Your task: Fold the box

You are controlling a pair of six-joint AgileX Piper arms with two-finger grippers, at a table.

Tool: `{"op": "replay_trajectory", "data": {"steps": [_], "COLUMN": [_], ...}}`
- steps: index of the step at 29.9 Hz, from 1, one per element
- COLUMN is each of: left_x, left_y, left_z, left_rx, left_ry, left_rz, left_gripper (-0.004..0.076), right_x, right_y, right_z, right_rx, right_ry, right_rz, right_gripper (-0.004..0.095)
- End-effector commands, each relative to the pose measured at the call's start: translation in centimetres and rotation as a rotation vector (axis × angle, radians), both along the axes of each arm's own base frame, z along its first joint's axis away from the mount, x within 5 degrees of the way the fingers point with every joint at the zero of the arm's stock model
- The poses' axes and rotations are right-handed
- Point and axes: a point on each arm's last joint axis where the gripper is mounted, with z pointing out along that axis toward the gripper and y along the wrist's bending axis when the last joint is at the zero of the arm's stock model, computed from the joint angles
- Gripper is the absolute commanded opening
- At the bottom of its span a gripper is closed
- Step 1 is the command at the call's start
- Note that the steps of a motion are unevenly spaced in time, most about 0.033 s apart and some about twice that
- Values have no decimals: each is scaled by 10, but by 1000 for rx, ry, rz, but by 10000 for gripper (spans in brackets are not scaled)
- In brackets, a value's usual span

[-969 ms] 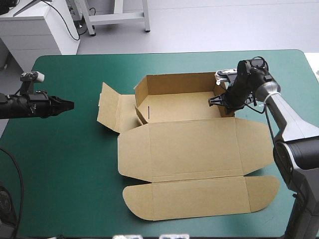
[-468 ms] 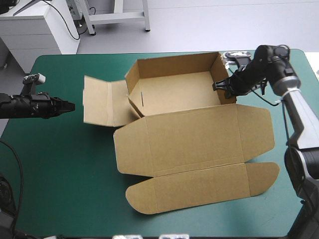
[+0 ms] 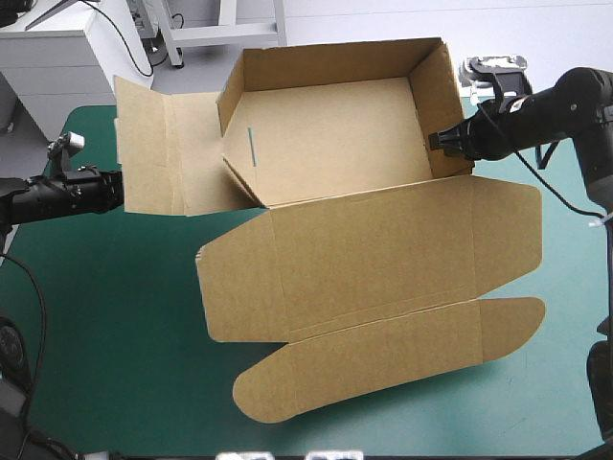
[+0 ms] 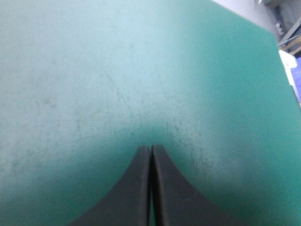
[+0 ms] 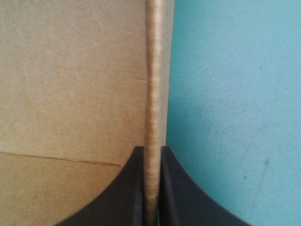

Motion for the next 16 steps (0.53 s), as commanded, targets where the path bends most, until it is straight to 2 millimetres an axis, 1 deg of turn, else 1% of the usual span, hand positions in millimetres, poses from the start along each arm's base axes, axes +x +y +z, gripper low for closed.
{"op": "replay_trajectory", "data": {"steps": [1,5,10,13,16], "left_x": [1,4,7,7,5], "left_y": [-23,-58,-105,-121,-126], "left_z": [28,28,27,28,33], "left_rx": [-103,-107,-126,-149,-207], "left_ry": [-87,-77,-38,-39,-42], "left_rz": [-29,-125,-168,-189,-204], "left_gripper": [-9,-9,-9,-9,-9], "right_x": [-13,-9,-8,-7,-7], "right_y": [3,6,11,10,8], "right_z": [29,26,25,23,21], "right_rx": [88,93,64,-2,-42], "right_ry": [-119,-122,-130,-137,-135], "right_rz": [12,13,31,20,2], "right_gripper": [-14,-12,-12,-12,-12]}}
